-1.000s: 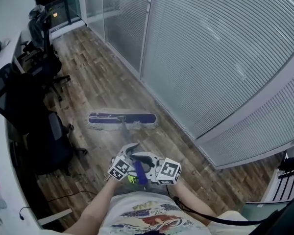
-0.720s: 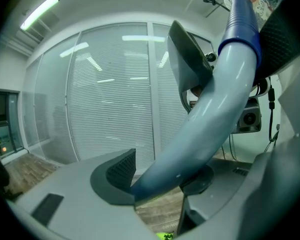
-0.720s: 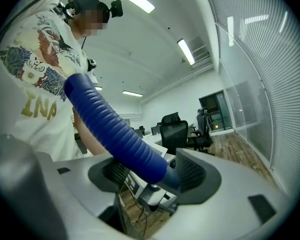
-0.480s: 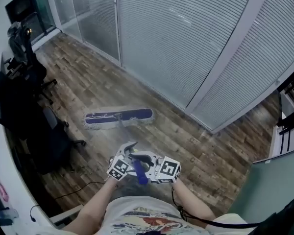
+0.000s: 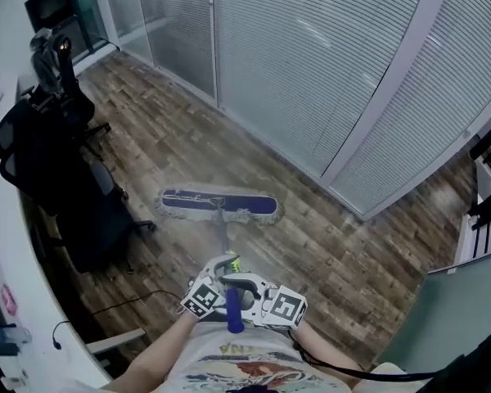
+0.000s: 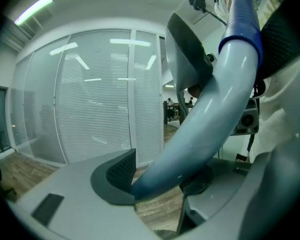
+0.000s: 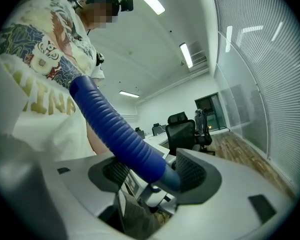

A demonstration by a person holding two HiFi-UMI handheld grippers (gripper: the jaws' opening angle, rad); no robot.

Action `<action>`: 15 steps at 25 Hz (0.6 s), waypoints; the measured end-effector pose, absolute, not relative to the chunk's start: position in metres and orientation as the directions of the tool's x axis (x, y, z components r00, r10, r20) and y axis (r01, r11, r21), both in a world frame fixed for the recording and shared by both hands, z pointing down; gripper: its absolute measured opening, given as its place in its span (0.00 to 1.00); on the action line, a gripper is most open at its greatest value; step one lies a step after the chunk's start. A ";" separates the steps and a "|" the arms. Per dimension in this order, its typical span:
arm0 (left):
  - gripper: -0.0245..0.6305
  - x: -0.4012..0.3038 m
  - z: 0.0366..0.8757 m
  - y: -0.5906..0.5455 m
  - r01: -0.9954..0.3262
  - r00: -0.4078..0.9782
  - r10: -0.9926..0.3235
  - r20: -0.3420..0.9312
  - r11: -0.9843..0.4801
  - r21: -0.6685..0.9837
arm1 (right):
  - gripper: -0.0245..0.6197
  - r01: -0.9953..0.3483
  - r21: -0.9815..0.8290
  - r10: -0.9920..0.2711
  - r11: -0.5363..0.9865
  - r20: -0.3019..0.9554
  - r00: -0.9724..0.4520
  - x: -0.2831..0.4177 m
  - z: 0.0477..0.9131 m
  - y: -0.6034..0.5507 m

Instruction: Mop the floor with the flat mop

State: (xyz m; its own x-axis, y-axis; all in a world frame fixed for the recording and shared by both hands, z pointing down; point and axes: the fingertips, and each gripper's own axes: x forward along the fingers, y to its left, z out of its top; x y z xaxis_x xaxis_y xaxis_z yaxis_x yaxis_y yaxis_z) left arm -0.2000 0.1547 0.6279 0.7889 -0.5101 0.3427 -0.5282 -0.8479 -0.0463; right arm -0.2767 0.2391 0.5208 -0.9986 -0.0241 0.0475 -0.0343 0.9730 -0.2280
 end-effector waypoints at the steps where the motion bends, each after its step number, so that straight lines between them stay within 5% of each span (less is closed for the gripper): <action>1: 0.33 -0.206 0.629 0.154 -0.528 0.790 -0.510 0.340 -0.848 -0.044 | 0.44 -0.026 -0.223 -0.018 0.974 0.042 -0.999 -0.284 0.522 0.238; 11: 0.33 -0.272 0.598 0.056 -0.531 0.815 -0.510 0.275 -0.847 0.001 | 0.44 -0.016 -0.165 -0.023 0.986 -0.040 -0.999 -0.351 0.491 0.134; 15: 0.33 -0.301 0.604 -0.006 -0.490 0.832 -0.470 0.296 -0.872 -0.006 | 0.44 -0.021 -0.161 -0.018 0.987 0.026 -1.000 -0.383 0.499 0.073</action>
